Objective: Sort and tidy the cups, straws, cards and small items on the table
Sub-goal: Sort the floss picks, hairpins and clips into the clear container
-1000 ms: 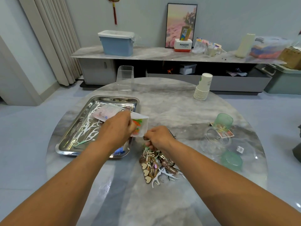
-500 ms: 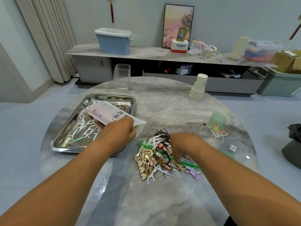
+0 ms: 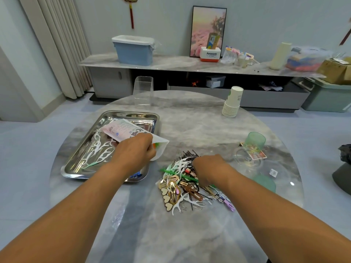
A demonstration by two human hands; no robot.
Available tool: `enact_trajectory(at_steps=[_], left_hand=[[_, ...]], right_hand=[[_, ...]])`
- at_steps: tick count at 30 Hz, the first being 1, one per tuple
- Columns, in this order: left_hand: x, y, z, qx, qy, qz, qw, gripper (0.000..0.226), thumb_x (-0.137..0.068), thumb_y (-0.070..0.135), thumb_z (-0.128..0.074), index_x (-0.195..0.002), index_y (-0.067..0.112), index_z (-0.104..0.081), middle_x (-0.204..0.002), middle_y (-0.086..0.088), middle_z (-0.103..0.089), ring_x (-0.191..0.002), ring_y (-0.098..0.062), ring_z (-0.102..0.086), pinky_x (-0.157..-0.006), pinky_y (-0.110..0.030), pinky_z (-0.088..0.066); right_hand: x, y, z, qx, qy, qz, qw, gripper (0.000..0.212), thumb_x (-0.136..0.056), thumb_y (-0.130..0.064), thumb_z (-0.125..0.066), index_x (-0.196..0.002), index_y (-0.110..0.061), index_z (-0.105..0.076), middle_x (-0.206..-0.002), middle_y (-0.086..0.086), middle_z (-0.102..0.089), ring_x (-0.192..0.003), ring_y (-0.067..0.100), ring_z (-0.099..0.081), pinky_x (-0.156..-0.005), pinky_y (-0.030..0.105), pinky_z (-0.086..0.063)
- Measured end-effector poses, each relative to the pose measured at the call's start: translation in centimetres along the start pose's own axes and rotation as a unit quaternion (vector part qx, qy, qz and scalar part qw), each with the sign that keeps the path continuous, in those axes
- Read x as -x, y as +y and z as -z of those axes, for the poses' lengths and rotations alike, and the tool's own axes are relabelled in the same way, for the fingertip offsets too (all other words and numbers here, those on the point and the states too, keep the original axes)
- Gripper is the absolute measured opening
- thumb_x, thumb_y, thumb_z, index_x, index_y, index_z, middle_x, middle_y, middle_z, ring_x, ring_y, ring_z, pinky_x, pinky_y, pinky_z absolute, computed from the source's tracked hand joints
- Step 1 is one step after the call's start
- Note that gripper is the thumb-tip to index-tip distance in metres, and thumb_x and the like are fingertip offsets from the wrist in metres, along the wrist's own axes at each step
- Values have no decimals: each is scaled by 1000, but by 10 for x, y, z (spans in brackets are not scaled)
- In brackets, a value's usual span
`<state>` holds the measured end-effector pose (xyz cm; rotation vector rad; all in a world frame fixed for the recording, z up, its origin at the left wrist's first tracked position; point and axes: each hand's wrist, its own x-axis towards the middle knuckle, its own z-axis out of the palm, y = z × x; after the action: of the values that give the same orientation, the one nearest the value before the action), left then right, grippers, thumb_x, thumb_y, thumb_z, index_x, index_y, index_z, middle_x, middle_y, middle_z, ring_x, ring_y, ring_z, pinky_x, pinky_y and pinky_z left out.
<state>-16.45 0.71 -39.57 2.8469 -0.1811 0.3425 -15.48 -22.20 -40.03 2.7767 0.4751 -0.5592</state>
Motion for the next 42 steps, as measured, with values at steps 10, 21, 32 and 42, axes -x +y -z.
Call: enact_trajectory(at_steps=[10,21,32,42], left_hand=[[-10,-13,16,18,52,14,998,24,-91,28,-52,-71,24,-40,-68,6,-51,-56,-15,-47,-49,-30,-25],[-8,-10,16,9,46,18,999,24,-93,29,-50,-72,24,-40,-72,6,-54,-59,-17,-50,-51,-32,-30],[-6,0,14,-14,44,31,998,22,-97,32,-51,-77,24,-44,-75,6,-52,-60,-13,-47,-50,-30,-24],[-2,12,12,24,12,-1,1000,22,-95,28,-52,-77,21,-43,-79,3,-52,-69,-25,-51,-60,-38,-39]], right_hand=[[15,13,56,-58,131,-12,990,20,-91,-6,-58,-102,-19,-70,-97,2,-69,-87,27,-66,-83,41,-55],[30,32,81,-213,148,-40,965,22,-89,-6,-69,-94,-28,-71,-102,-4,-71,-96,22,-66,-89,44,-57],[25,23,73,-364,96,2,927,4,-94,-8,-68,-91,-8,-70,-80,9,-76,-73,20,-75,-77,41,-64],[12,-22,56,-574,46,21,817,24,-105,-34,-54,-115,-13,-51,-89,15,-69,-52,17,-64,-50,30,-54]])
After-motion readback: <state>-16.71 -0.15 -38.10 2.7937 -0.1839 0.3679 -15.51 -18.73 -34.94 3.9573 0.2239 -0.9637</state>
